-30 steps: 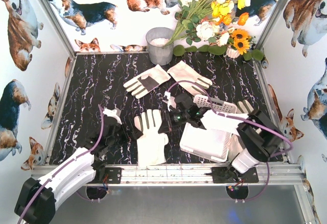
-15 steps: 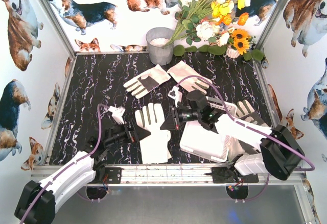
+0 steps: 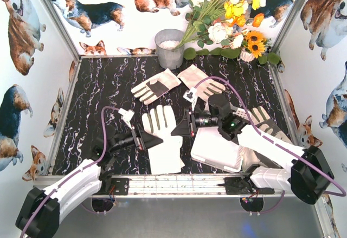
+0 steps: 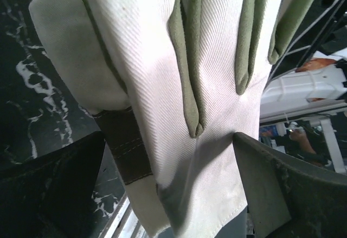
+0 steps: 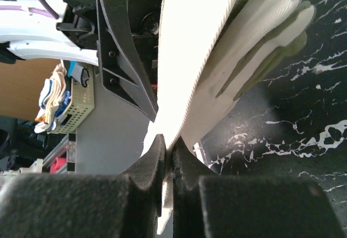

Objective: Put the gloves into the storage basket
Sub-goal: Pick up the glove from the center of the board, then place the glove at the center of the board.

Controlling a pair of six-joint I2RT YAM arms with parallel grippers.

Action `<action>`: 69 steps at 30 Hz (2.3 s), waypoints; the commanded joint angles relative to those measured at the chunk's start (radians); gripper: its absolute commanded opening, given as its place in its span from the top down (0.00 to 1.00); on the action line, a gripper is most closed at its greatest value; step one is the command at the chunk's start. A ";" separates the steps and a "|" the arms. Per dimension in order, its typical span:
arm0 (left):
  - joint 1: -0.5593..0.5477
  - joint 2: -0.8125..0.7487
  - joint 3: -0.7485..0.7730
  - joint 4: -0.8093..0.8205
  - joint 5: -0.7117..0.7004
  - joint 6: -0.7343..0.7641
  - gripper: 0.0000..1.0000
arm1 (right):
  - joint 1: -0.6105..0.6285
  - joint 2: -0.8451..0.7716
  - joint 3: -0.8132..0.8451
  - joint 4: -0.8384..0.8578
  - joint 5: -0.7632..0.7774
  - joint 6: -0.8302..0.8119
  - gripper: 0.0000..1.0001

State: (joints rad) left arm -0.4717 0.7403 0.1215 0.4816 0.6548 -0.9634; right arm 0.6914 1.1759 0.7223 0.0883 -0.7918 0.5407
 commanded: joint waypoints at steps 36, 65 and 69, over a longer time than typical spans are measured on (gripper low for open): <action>-0.006 -0.095 -0.001 0.165 0.057 -0.123 0.04 | -0.018 -0.064 0.006 0.124 0.012 0.041 1.00; -0.005 -0.224 -0.008 -0.104 -0.158 -0.056 0.97 | -0.020 -0.051 0.011 -0.104 0.243 -0.061 1.00; -0.005 -0.248 -0.002 -0.135 -0.167 -0.052 1.00 | -0.021 -0.051 0.001 -0.109 0.261 -0.050 1.00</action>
State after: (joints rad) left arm -0.4793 0.5198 0.1097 0.3618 0.5182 -1.0313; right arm 0.6750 1.1530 0.7223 -0.0166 -0.5861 0.5045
